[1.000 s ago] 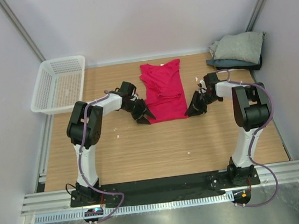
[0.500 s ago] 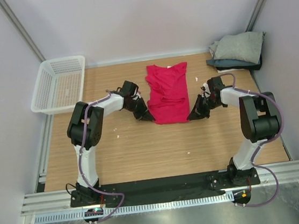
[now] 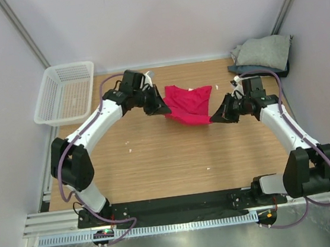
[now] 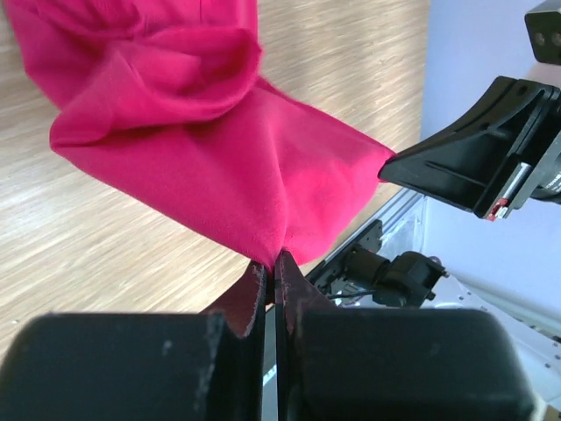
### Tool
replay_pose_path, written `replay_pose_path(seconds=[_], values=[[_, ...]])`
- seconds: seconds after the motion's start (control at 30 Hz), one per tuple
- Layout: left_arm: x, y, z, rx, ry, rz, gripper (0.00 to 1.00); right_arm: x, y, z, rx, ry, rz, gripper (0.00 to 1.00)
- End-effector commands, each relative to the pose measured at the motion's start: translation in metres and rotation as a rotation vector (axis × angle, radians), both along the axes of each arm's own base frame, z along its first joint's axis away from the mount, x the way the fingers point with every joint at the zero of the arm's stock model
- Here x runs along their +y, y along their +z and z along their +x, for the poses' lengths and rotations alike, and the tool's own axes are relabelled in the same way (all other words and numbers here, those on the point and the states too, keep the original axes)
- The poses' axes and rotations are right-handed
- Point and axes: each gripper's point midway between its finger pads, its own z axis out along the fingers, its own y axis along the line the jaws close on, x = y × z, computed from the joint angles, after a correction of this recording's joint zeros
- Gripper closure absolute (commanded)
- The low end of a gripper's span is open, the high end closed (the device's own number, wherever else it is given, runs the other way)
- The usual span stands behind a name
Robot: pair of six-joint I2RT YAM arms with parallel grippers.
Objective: Fold and stack the t-shirts
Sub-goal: Fold the tshirt
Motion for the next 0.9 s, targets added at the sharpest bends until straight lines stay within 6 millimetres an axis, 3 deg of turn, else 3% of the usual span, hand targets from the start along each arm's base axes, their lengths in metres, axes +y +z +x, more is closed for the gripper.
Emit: replay_pose_path(seconds=[0.0,0.13,0.3,0.4,0.47,0.5,0.57,0.63,0.7,0.73,0.77,0.8,0.87], values=[[0.011,0.008,-0.005,-0.051,-0.021,0.047,1.0,-0.004,0.009,-0.009,-0.006,0.006,-0.007,0.99],[0.013,-0.007,-0.013,-0.01,-0.016,0.063,1.0,-0.006,0.005,-0.009,-0.005,-0.01,-0.002,0.99],[0.009,-0.042,-0.022,0.099,-0.015,0.058,1.0,-0.01,-0.013,-0.007,0.017,-0.04,-0.001,0.99],[0.003,-0.051,-0.01,0.118,-0.011,0.045,1.0,-0.012,-0.01,0.006,-0.008,-0.046,-0.006,0.98],[-0.006,-0.041,0.007,0.097,-0.012,0.005,1.0,-0.012,0.0,0.019,-0.046,-0.048,-0.003,0.99],[-0.006,-0.048,0.017,0.114,0.002,0.006,1.0,-0.013,-0.002,0.025,-0.041,-0.051,-0.001,0.98],[-0.013,-0.03,0.039,0.062,0.009,-0.028,1.0,-0.013,0.009,0.043,-0.078,-0.054,0.003,0.99],[-0.015,-0.03,0.059,0.046,0.029,-0.037,1.0,-0.013,0.008,0.06,-0.076,-0.052,0.001,0.99],[-0.016,-0.013,0.081,-0.005,0.049,-0.058,1.0,-0.013,0.024,0.085,-0.138,-0.049,-0.001,0.99],[-0.013,-0.02,0.093,-0.001,0.067,-0.052,1.0,-0.012,0.014,0.098,-0.115,-0.047,-0.003,0.99],[-0.013,-0.009,0.105,-0.037,0.081,-0.062,1.0,-0.013,0.029,0.117,-0.171,-0.05,-0.005,0.99],[-0.011,-0.011,0.122,-0.047,0.103,-0.064,1.0,-0.013,0.012,0.13,-0.137,-0.051,-0.007,0.99],[-0.008,-0.014,0.139,-0.064,0.121,-0.065,1.0,-0.013,0.019,0.16,-0.18,-0.054,-0.014,0.99]])
